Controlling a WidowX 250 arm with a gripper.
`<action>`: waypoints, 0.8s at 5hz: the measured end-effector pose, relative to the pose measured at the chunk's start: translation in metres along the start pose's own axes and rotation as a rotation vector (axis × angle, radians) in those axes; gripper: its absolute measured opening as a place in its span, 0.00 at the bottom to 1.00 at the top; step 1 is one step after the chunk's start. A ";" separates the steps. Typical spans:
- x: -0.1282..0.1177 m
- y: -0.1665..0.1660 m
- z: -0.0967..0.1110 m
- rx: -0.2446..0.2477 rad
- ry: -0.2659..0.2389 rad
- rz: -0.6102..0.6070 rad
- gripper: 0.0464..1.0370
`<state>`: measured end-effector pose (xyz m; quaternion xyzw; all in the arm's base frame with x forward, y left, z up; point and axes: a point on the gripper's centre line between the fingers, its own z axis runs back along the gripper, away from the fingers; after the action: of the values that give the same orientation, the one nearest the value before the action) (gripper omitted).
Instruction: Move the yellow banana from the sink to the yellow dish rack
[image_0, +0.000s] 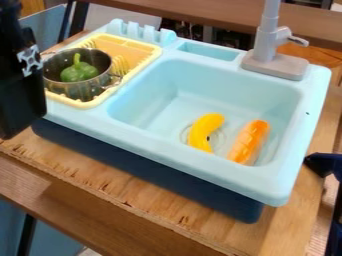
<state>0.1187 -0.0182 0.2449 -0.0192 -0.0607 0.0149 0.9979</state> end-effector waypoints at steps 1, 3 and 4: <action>0.000 0.000 -0.001 0.000 0.002 -0.009 0.96; 0.064 0.057 -0.008 0.028 0.007 0.185 0.96; 0.088 0.069 -0.015 0.031 0.011 0.197 0.96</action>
<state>0.2058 0.0526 0.2375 -0.0099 -0.0529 0.1138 0.9920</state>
